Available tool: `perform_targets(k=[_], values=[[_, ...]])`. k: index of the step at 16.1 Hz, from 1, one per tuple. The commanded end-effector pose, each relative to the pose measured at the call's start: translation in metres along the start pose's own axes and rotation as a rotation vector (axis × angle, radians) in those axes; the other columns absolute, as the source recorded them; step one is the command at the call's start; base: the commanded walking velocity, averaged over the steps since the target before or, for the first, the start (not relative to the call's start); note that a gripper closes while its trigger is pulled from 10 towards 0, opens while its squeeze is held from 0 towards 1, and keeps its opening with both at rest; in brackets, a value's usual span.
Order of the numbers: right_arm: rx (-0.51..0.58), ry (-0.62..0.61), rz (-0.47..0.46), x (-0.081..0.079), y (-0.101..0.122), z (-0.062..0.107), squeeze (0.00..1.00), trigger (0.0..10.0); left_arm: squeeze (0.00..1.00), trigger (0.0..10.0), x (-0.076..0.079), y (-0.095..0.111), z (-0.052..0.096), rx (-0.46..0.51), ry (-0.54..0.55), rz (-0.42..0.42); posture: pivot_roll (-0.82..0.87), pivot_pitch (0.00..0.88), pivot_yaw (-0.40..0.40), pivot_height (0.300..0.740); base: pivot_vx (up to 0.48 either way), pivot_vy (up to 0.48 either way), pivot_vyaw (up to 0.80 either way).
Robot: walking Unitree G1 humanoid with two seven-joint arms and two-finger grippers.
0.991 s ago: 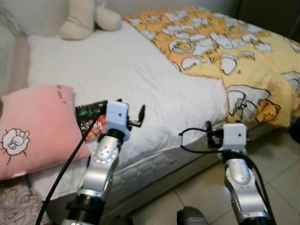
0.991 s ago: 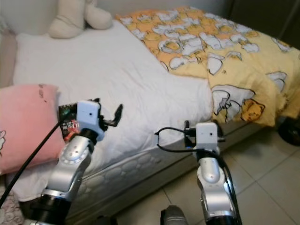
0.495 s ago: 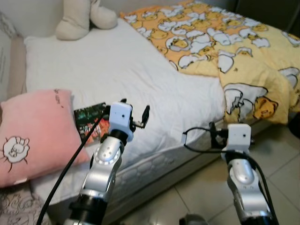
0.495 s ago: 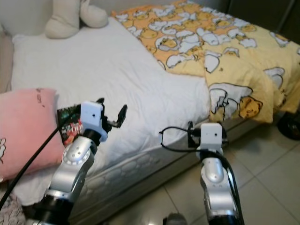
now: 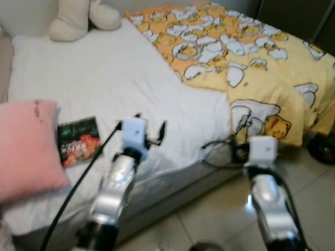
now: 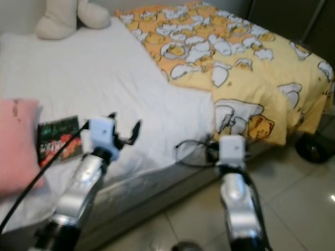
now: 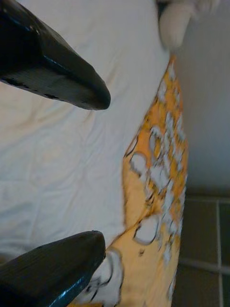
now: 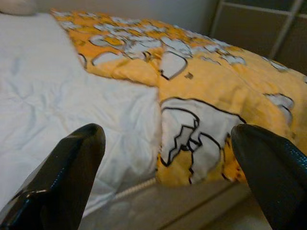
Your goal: Clean up the room
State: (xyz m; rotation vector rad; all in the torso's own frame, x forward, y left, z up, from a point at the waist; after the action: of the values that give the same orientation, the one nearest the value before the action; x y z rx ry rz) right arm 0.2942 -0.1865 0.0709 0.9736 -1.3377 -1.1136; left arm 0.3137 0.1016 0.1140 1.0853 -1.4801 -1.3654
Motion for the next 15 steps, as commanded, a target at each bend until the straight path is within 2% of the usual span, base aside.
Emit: perform_targets(k=[1,8,11,12,15], values=[[0.011,-0.01,0.014,0.005,0.002,-0.002,0.0,10.0,0.0,10.0,0.006,0.005,-0.004,0.017,-0.015,-0.002,-0.16,0.0,0.069,0.74,0.0,-0.472,0.0],[0.025,0.01,0.03,0.001,0.004,-0.004,0.0,10.0,0.0,10.0,0.01,0.006,-0.01,0.018,-0.006,0.004,-0.17,0.0,0.065,0.74,0.0,-0.469,0.0],[0.011,0.014,0.027,0.0,0.002,-0.003,0.0,10.0,0.0,10.0,0.01,-0.003,-0.011,-0.034,-0.003,0.009,-0.17,0.0,0.066,0.74,0.0,-0.455,-0.78],[0.004,0.01,0.021,0.002,0.001,-0.002,0.0,10.0,0.0,10.0,0.009,-0.01,-0.012,-0.08,0.007,-0.013,-0.17,0.0,0.067,0.74,0.0,-0.24,-0.79],[-0.012,-0.003,0.014,0.005,-0.004,-0.001,0.0,10.0,0.0,10.0,0.004,-0.012,-0.012,-0.09,0.026,-0.045,-0.17,0.0,0.07,0.74,0.0,0.0,-0.73]])
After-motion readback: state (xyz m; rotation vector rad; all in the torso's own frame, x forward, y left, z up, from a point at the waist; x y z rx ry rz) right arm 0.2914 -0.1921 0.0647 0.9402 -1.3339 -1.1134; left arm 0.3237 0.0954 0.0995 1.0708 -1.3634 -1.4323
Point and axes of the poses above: a point about 5 cm out from each wrist's last joint towards the gripper, its own z axis pointing back from the gripper into the wrist, its own y axis along the axis of the wrist's last joint, x = y × z, the point moved 2 cm from there along -z, pointing out of the wrist towards the gripper, and after that the axes turned 3 degrees about z, right-handed, at the moved point
